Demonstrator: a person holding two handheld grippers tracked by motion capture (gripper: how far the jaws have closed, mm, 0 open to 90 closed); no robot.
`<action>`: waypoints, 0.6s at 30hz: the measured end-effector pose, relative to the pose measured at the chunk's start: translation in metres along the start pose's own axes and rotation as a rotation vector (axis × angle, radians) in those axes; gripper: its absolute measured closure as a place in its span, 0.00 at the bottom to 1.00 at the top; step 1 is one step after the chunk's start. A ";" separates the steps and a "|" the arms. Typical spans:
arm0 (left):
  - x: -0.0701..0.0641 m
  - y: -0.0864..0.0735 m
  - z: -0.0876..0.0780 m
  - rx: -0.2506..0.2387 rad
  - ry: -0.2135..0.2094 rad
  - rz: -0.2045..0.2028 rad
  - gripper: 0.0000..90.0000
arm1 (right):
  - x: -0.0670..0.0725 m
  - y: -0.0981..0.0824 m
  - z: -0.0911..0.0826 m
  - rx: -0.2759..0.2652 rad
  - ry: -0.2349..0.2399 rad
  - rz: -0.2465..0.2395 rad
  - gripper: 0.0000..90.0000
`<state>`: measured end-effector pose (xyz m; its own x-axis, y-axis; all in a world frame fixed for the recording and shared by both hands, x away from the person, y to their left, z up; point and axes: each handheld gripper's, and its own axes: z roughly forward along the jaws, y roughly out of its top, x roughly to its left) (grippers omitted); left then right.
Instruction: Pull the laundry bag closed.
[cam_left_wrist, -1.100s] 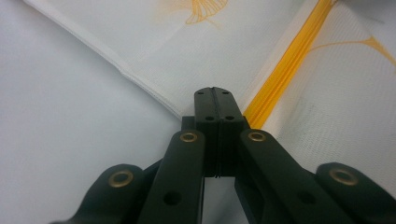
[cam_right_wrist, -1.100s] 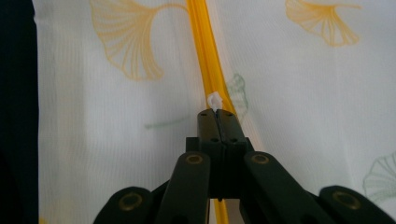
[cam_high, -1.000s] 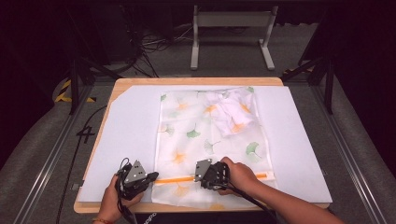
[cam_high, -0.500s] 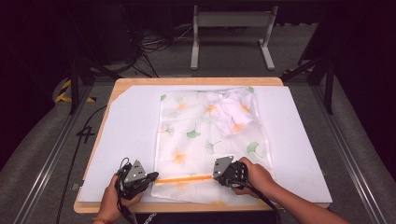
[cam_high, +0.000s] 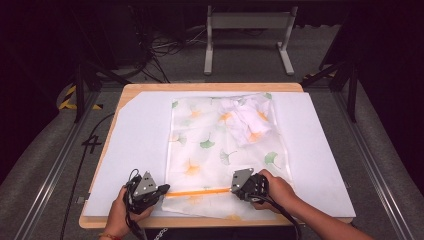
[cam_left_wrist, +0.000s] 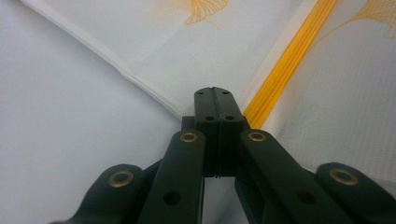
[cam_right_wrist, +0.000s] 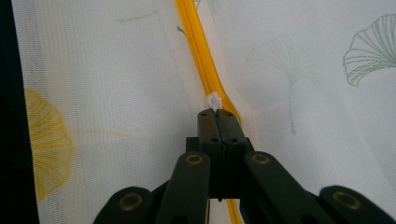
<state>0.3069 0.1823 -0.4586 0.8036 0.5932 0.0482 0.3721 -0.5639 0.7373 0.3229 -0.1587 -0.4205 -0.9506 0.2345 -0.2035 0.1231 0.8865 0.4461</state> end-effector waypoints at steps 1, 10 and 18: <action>0.000 0.000 0.000 0.000 0.001 0.001 1.00 | 0.000 0.000 0.000 0.000 0.000 0.000 1.00; 0.001 -0.001 0.000 -0.003 -0.002 0.001 1.00 | -0.005 -0.013 -0.009 0.012 -0.007 0.015 1.00; 0.000 -0.001 0.000 -0.004 0.000 0.003 1.00 | -0.009 -0.027 -0.021 0.029 -0.021 0.039 1.00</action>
<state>0.3069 0.1830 -0.4590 0.8045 0.5918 0.0504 0.3679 -0.5632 0.7399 0.3218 -0.1931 -0.4122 -0.9387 0.2771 -0.2051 0.1685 0.8877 0.4284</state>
